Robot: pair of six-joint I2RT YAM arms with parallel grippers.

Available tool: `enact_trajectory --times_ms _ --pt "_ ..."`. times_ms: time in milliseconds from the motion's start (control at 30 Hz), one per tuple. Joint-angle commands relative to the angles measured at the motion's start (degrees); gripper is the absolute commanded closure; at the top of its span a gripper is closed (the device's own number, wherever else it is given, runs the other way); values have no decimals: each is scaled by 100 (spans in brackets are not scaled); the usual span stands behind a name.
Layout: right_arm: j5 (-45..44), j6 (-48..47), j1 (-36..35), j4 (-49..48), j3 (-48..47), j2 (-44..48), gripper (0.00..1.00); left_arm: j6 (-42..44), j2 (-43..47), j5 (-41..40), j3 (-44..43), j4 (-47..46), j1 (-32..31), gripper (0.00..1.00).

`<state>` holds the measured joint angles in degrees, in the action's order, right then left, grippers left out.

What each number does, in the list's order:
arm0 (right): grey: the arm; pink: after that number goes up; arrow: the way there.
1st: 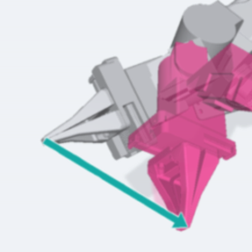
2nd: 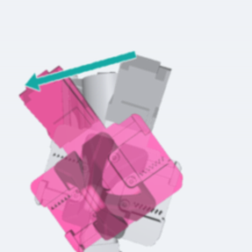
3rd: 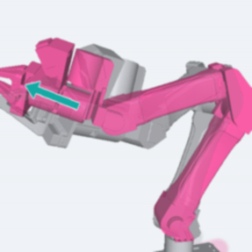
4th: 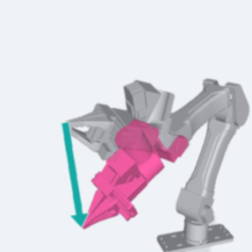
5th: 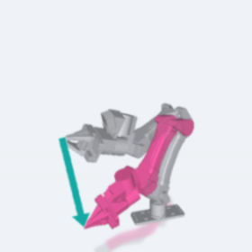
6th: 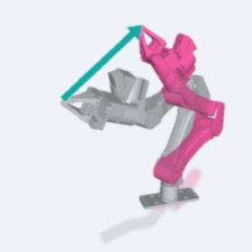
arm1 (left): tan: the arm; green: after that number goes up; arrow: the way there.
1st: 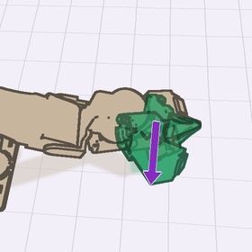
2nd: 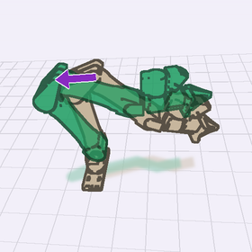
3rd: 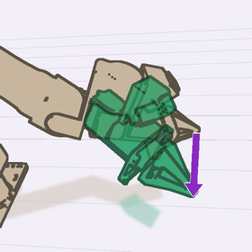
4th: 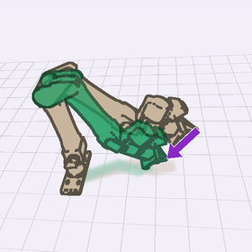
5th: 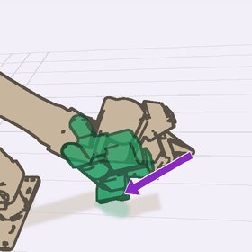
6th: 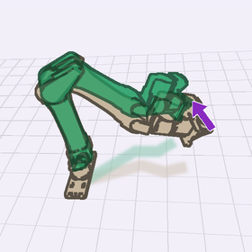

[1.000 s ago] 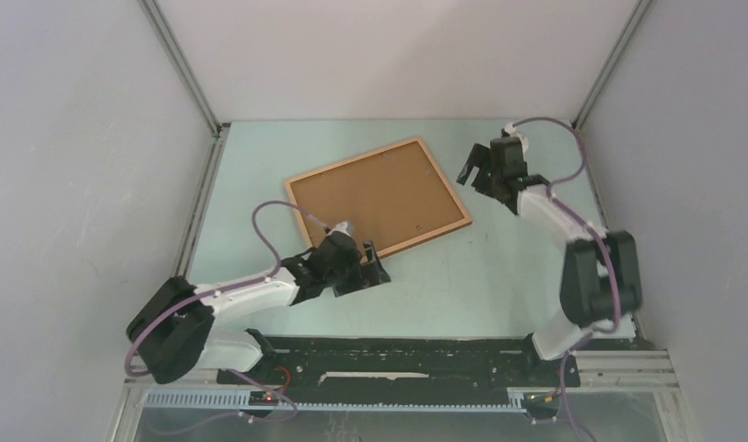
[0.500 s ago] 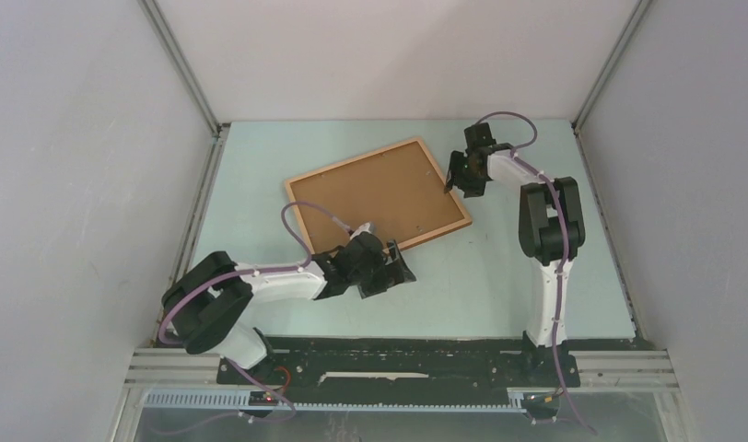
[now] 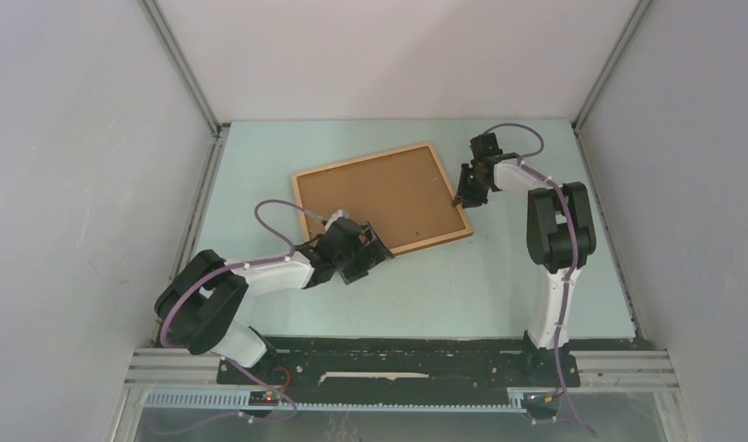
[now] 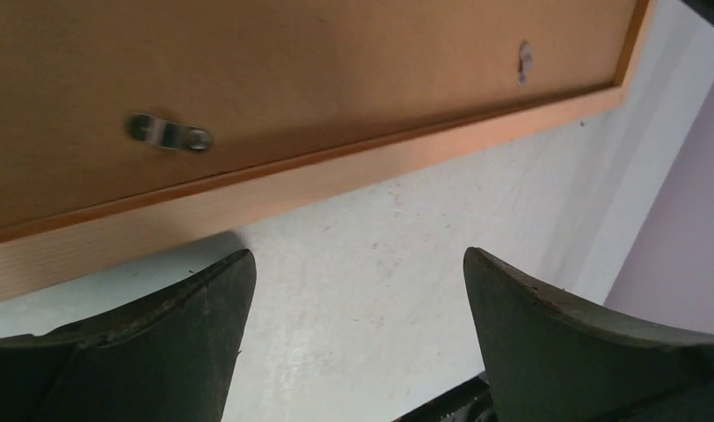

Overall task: Put the photo into the frame
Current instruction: Adjust the photo frame at the center of the board.

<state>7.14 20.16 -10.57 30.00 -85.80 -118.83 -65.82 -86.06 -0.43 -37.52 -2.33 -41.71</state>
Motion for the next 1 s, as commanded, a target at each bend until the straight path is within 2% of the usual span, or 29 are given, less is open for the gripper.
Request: enact_trajectory --times_ms 0,133,233,333,433,467,533,633,833,967 --pt "77 218 143 267 270 333 85 391 512 -196 204 428 100 2" --pt "64 176 120 257 931 650 88 675 1128 -136 470 582 115 2" --pt "-71 93 125 325 1419 1074 88 1295 1755 -386 275 1459 254 0" --pt "-306 118 60 454 1826 1365 91 1876 2172 -392 -89 2362 617 0" --pt "-208 47 -44 581 2216 1481 98 2284 2211 -12 -598 3000 1221 0" --pt "-201 33 -88 509 2440 1582 96 2453 2152 114 -783 3187 1373 0" --pt "-307 68 -124 338 2822 1835 92 2787 1862 -121 -1225 3605 1627 0" --pt "-353 58 -88 321 2964 2016 87 3357 1157 -186 -1965 4109 1925 0" --pt "-128 166 -24 166 2965 2458 62 4011 197 -656 -2662 4301 2147 0" --pt "71 457 45 100 2771 2354 42 4417 -202 -98 -2859 4441 2293 1"
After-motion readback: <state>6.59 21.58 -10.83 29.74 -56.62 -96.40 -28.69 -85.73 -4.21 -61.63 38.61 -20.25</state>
